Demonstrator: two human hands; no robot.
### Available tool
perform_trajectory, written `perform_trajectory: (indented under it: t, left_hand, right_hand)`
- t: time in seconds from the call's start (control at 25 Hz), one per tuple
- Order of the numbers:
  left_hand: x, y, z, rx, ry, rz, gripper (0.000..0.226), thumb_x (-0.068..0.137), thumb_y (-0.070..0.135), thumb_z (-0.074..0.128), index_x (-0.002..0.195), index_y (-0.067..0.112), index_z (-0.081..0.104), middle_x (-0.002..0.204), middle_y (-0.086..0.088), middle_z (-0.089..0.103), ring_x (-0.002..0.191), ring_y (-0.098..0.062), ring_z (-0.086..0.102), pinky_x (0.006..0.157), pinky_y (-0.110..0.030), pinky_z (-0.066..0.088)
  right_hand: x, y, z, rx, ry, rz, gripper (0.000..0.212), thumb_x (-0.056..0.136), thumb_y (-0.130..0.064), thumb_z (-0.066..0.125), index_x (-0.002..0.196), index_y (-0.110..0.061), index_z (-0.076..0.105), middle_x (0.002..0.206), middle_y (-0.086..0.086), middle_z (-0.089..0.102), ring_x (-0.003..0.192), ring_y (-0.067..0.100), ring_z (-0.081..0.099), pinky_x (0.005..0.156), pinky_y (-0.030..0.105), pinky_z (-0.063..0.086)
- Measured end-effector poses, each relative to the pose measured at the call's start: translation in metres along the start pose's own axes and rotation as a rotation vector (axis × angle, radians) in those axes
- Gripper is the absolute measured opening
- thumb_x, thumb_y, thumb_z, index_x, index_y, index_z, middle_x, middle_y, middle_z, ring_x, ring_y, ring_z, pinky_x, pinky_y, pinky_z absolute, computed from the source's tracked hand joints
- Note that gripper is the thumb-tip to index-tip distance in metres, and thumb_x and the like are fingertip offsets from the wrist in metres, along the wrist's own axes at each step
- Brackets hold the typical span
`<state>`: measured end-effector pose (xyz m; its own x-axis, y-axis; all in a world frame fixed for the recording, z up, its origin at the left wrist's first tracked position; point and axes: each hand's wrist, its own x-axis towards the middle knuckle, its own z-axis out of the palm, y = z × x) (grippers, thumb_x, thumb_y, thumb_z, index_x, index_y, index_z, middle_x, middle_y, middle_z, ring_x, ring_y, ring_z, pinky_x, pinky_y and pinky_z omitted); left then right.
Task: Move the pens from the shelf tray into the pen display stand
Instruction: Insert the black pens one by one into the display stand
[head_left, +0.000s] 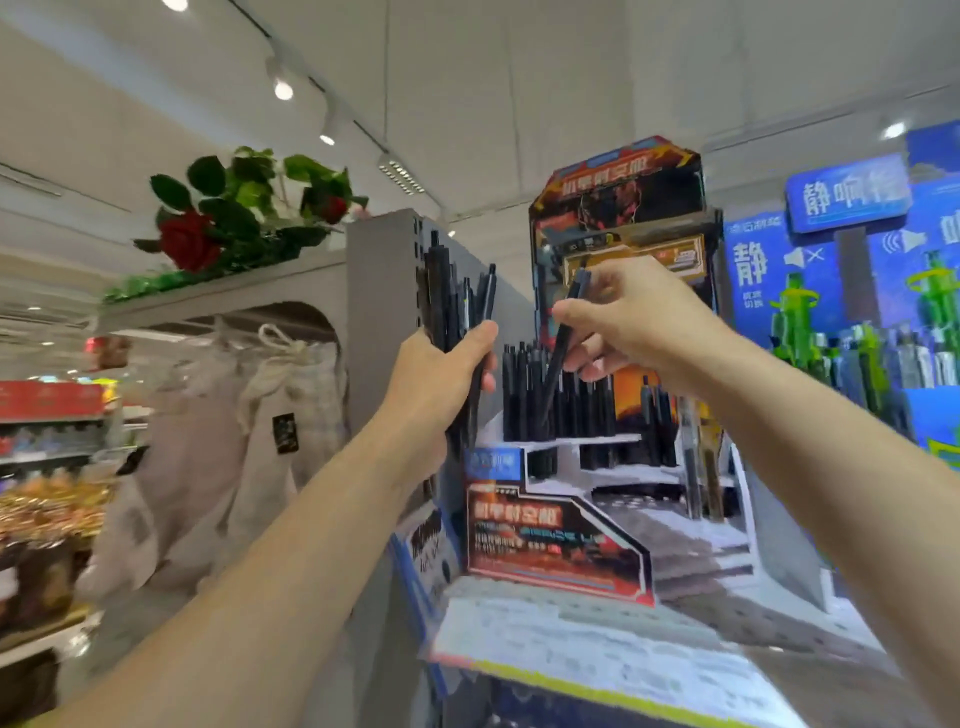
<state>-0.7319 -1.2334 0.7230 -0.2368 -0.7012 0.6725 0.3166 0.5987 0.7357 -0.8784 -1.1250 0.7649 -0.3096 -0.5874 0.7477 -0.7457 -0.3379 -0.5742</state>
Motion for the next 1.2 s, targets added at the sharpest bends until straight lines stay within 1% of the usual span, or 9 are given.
perform_trajectory:
  t: [0.08, 0.12, 0.28, 0.48, 0.72, 0.88, 1.0, 1.12, 1.2]
  left_hand:
    - [0.010, -0.004, -0.003, -0.033, -0.032, -0.007, 0.021, 0.093, 0.035, 0.070, 0.089, 0.015, 0.067, 0.065, 0.005, 0.069, 0.060, -0.013, 0.062, 0.068, -0.031, 0.052]
    - [0.014, -0.006, -0.003, -0.045, -0.046, -0.005, 0.022, 0.093, 0.036, 0.070, 0.091, 0.014, 0.067, 0.066, 0.005, 0.070, 0.061, -0.012, 0.062, 0.067, -0.031, 0.051]
    - [0.024, -0.008, -0.005, -0.070, -0.096, 0.000, 0.022, 0.093, 0.037, 0.069, 0.102, 0.017, 0.066, 0.070, 0.005, 0.072, 0.059, -0.006, 0.063, 0.057, -0.023, 0.050]
    - [0.028, -0.013, -0.002, -0.067, -0.103, -0.032, 0.019, 0.095, 0.034, 0.068, 0.101, 0.017, 0.067, 0.065, 0.007, 0.070, 0.054, -0.003, 0.061, 0.049, -0.016, 0.049]
    - [0.029, -0.016, -0.003, -0.094, -0.083, -0.033, 0.019, 0.095, 0.035, 0.067, 0.098, 0.017, 0.068, 0.067, 0.005, 0.069, 0.058, -0.007, 0.061, 0.057, -0.023, 0.050]
    - [0.027, -0.018, -0.007, -0.113, -0.134, -0.037, 0.019, 0.094, 0.035, 0.068, 0.100, 0.017, 0.068, 0.069, 0.005, 0.070, 0.058, -0.006, 0.062, 0.056, -0.021, 0.051]
    - [0.028, -0.018, -0.009, -0.134, -0.168, -0.043, 0.023, 0.094, 0.035, 0.068, 0.104, 0.015, 0.068, 0.072, 0.003, 0.070, 0.058, -0.006, 0.062, 0.054, -0.019, 0.051]
    - [0.028, -0.020, -0.010, -0.145, -0.192, -0.050, 0.027, 0.095, 0.034, 0.067, 0.108, 0.011, 0.068, 0.074, 0.001, 0.069, 0.059, -0.007, 0.061, 0.053, -0.018, 0.050]
    - [0.027, -0.020, -0.010, -0.164, -0.198, -0.057, 0.026, 0.095, 0.034, 0.068, 0.109, 0.012, 0.067, 0.077, -0.001, 0.070, 0.061, -0.009, 0.061, 0.057, -0.023, 0.051]
  right_hand:
    - [0.013, -0.001, 0.010, -0.028, 0.028, 0.013, 0.015, 0.098, -0.016, 0.065, 0.105, -0.004, 0.064, 0.080, 0.016, 0.073, 0.066, 0.025, 0.076, 0.057, 0.035, 0.062]
    - [0.018, -0.001, 0.013, -0.041, 0.030, 0.025, 0.014, 0.098, -0.016, 0.064, 0.105, -0.004, 0.065, 0.081, 0.017, 0.074, 0.067, 0.025, 0.076, 0.057, 0.035, 0.063]
    - [0.030, 0.004, 0.030, -0.137, 0.007, 0.009, 0.013, 0.095, -0.013, 0.067, 0.103, -0.003, 0.064, 0.079, 0.018, 0.074, 0.065, 0.023, 0.076, 0.057, 0.033, 0.062]
    - [0.039, 0.012, 0.043, -0.210, -0.019, -0.012, 0.009, 0.097, -0.012, 0.064, 0.094, -0.006, 0.058, 0.075, 0.019, 0.071, 0.061, 0.023, 0.075, 0.054, 0.032, 0.062]
    - [0.045, 0.016, 0.049, -0.205, -0.099, 0.008, 0.013, 0.102, -0.014, 0.056, 0.104, -0.003, 0.062, 0.077, 0.019, 0.073, 0.067, 0.028, 0.076, 0.059, 0.036, 0.064]
    - [0.044, 0.011, 0.053, -0.187, -0.096, 0.007, 0.011, 0.101, -0.013, 0.058, 0.098, -0.004, 0.063, 0.075, 0.018, 0.073, 0.065, 0.027, 0.075, 0.059, 0.036, 0.064]
    - [0.045, 0.008, 0.059, -0.211, -0.112, 0.027, 0.013, 0.102, -0.014, 0.057, 0.097, -0.004, 0.061, 0.079, 0.020, 0.074, 0.067, 0.028, 0.076, 0.063, 0.039, 0.064]
    - [0.044, 0.006, 0.066, -0.267, -0.174, 0.092, 0.019, 0.103, -0.016, 0.054, 0.105, 0.000, 0.063, 0.082, 0.021, 0.075, 0.071, 0.029, 0.076, 0.067, 0.040, 0.064]
    - [0.042, 0.006, 0.071, -0.290, -0.222, 0.166, 0.023, 0.105, -0.017, 0.050, 0.107, 0.001, 0.065, 0.083, 0.022, 0.075, 0.072, 0.030, 0.076, 0.068, 0.042, 0.064]
